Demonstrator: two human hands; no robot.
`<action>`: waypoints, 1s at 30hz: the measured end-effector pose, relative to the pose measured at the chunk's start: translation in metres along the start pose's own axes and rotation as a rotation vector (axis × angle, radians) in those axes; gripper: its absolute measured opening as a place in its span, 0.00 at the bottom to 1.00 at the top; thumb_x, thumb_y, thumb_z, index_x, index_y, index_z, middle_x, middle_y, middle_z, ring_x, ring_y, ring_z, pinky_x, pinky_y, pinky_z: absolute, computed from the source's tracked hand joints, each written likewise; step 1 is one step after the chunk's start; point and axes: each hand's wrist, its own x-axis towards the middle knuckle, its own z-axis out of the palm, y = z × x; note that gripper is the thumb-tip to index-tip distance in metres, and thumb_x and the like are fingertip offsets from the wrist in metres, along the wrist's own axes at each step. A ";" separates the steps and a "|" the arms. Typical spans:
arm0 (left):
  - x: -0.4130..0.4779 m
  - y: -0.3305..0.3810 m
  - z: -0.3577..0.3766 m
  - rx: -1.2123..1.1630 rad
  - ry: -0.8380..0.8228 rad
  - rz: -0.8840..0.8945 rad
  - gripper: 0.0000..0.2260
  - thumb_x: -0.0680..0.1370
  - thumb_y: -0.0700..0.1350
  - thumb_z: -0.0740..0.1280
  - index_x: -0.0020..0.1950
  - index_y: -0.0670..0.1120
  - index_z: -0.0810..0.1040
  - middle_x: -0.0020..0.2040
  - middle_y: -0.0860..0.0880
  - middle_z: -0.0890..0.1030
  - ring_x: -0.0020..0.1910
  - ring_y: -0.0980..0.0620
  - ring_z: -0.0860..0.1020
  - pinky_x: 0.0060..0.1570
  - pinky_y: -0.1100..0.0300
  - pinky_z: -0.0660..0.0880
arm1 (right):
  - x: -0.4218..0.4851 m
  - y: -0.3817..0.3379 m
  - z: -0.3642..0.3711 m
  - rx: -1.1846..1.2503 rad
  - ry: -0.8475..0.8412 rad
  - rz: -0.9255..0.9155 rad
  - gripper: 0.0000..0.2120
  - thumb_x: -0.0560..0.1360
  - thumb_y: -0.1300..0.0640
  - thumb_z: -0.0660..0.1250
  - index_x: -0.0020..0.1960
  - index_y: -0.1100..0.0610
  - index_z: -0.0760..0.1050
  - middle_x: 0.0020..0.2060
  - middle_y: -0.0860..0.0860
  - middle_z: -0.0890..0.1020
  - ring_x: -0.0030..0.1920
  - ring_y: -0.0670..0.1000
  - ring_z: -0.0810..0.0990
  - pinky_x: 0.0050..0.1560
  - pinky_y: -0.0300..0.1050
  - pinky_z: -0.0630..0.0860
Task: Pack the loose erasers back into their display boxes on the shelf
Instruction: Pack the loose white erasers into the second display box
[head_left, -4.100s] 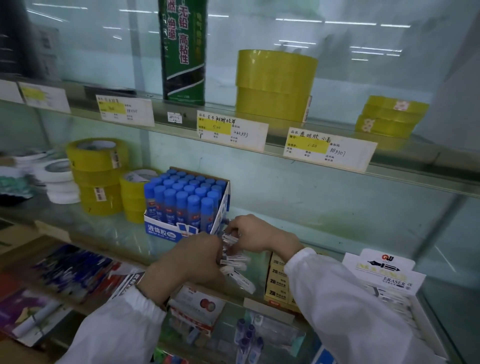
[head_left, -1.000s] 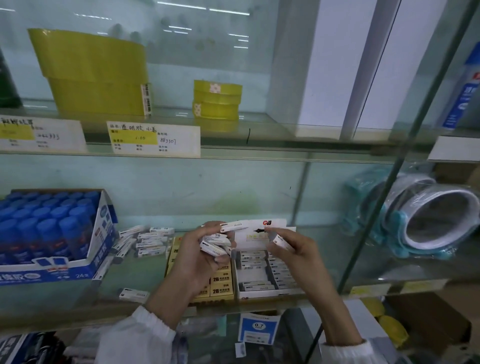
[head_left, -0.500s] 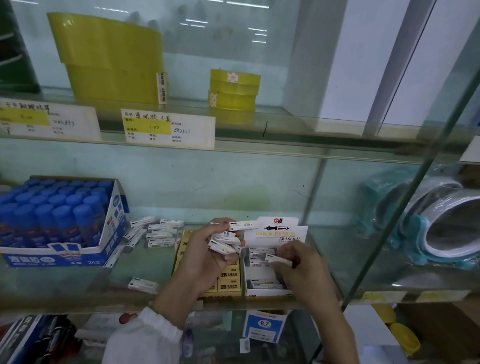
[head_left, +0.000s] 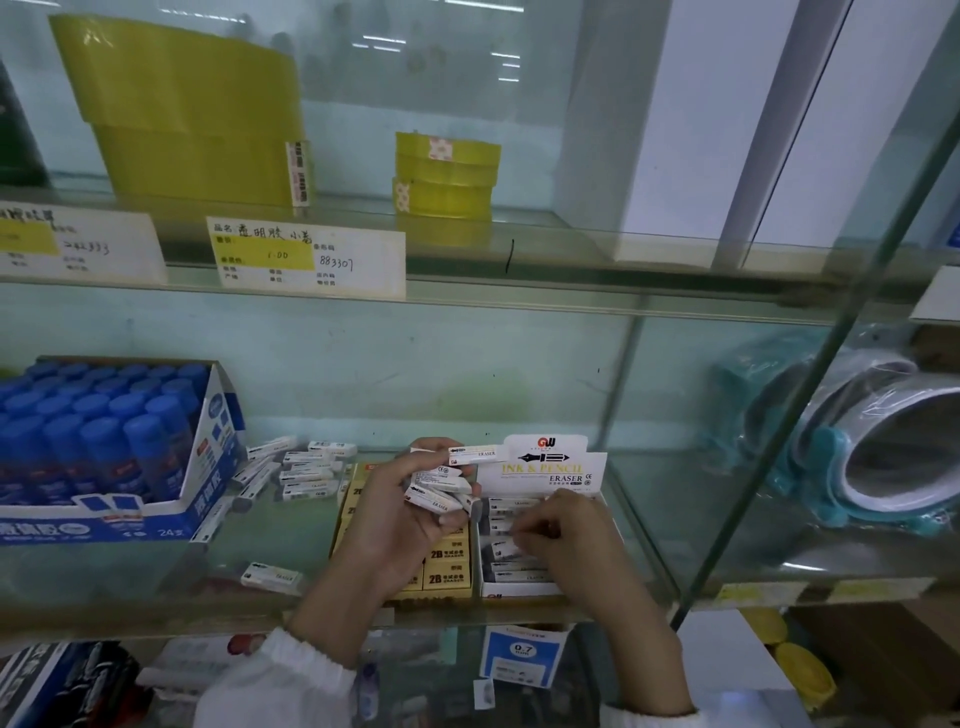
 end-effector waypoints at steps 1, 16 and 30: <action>0.000 0.000 0.000 -0.007 -0.002 -0.005 0.05 0.75 0.37 0.65 0.49 0.42 0.78 0.42 0.39 0.79 0.38 0.44 0.78 0.25 0.61 0.67 | -0.001 -0.001 0.000 -0.009 -0.002 0.018 0.06 0.74 0.57 0.71 0.49 0.48 0.84 0.43 0.38 0.79 0.41 0.36 0.75 0.42 0.28 0.70; -0.003 -0.002 0.000 0.084 -0.049 0.028 0.08 0.75 0.37 0.65 0.54 0.41 0.77 0.43 0.37 0.81 0.37 0.43 0.80 0.25 0.61 0.69 | -0.006 -0.013 -0.007 0.446 0.157 0.099 0.07 0.76 0.47 0.69 0.54 0.40 0.76 0.42 0.42 0.84 0.40 0.39 0.82 0.37 0.32 0.76; 0.001 0.001 -0.003 -0.070 0.046 -0.018 0.09 0.74 0.38 0.63 0.51 0.38 0.79 0.46 0.35 0.79 0.37 0.42 0.79 0.25 0.60 0.72 | -0.003 -0.005 -0.018 0.581 0.164 0.188 0.04 0.76 0.58 0.69 0.46 0.53 0.83 0.34 0.51 0.85 0.27 0.41 0.77 0.29 0.34 0.71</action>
